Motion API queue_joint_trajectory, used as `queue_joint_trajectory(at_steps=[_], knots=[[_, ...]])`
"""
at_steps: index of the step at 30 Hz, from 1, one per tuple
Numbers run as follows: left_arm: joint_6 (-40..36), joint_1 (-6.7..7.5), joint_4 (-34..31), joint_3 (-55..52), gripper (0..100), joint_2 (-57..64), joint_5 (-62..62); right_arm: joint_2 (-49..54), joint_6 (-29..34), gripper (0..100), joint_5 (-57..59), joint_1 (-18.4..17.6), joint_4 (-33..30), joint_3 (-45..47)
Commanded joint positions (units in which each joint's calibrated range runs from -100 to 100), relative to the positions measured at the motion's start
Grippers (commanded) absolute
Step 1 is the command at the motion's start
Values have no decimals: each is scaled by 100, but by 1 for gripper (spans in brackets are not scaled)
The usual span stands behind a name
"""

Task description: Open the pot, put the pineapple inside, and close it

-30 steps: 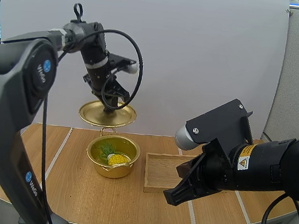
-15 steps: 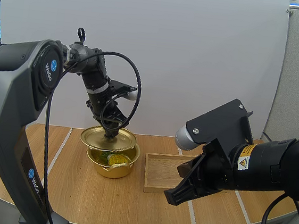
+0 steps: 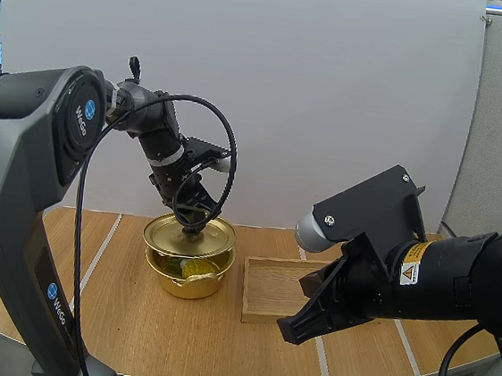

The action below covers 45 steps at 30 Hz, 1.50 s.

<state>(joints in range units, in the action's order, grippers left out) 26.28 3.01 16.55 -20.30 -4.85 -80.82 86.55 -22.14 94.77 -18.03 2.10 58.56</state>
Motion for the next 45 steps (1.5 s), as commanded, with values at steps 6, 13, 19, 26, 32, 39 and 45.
queue_joint_trajectory(at_steps=[6, 13, 19, 26, 32, 39, 45], knots=[[129, 10, 115, -167, 0, 17, 398, 47, -15, 0, -103, 22, -40, 26], [129, 10, 115, -177, 0, 17, 530, 47, -15, 0, -103, 22, -40, 26], [129, 10, 115, -177, 0, 17, 571, 47, -15, 0, -103, 30, -37, 26], [150, 10, 149, -410, 0, 17, 930, 47, -15, 0, -103, 63, -37, 26], [246, 10, 153, -548, 0, 17, 1125, 47, -15, 0, -103, 63, -37, 26], [269, 10, 224, -719, 0, 17, 1432, 47, -15, 0, -103, 63, -37, 26], [338, 10, 241, -880, 0, 17, 1823, 47, -15, 0, -103, 63, -37, 26]])
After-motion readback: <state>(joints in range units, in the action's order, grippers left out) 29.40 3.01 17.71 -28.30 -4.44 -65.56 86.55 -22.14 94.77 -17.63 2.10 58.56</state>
